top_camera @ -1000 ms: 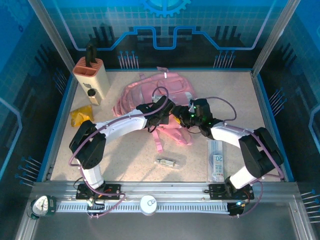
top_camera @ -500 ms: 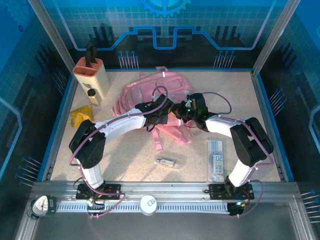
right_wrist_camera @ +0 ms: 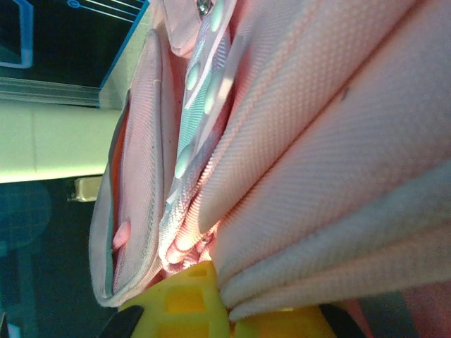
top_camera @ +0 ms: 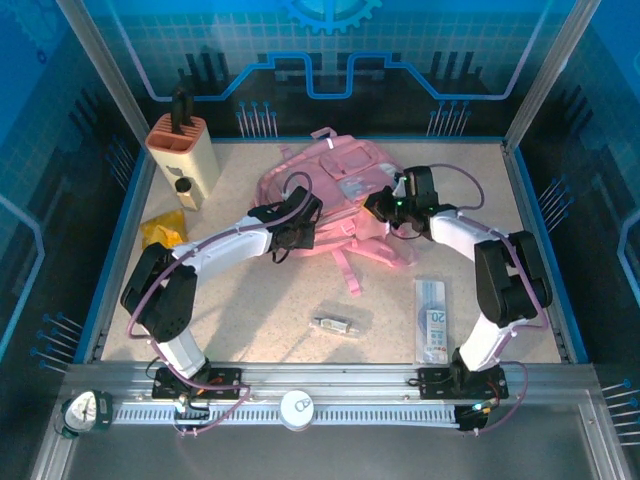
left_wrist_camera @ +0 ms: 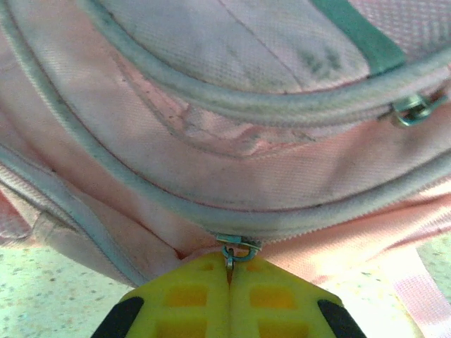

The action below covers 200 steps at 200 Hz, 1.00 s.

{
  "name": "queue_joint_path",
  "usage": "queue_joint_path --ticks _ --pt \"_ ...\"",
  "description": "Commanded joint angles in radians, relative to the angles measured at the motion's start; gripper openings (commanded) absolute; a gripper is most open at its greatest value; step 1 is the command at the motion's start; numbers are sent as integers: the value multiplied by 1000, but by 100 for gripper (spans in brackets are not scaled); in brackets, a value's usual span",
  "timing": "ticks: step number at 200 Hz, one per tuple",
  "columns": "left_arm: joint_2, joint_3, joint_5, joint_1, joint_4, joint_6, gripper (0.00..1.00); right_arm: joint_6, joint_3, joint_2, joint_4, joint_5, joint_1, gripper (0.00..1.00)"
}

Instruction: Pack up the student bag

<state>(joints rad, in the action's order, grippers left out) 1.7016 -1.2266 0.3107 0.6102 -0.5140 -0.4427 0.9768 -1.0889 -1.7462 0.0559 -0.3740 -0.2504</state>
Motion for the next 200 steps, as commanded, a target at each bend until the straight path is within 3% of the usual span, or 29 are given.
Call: queue_joint_path --ticks 1,21,58,97,163,200 --pt "-16 -12 -71 20 -47 -22 0 -136 -113 -52 -75 124 55 0" --pt "43 -99 -59 70 -60 -57 0 -164 -174 -96 -111 105 66 4" --pt "125 -199 -52 110 -21 -98 0 -179 -150 -47 -144 78 59 37" --pt "123 -207 -48 111 15 -87 0 -167 -24 55 -141 8 33 55" --pt "96 -168 -55 110 54 -66 0 -45 106 121 -39 -58 -100 63" --pt "95 -166 -38 106 48 -64 0 86 172 78 120 -31 -132 59"
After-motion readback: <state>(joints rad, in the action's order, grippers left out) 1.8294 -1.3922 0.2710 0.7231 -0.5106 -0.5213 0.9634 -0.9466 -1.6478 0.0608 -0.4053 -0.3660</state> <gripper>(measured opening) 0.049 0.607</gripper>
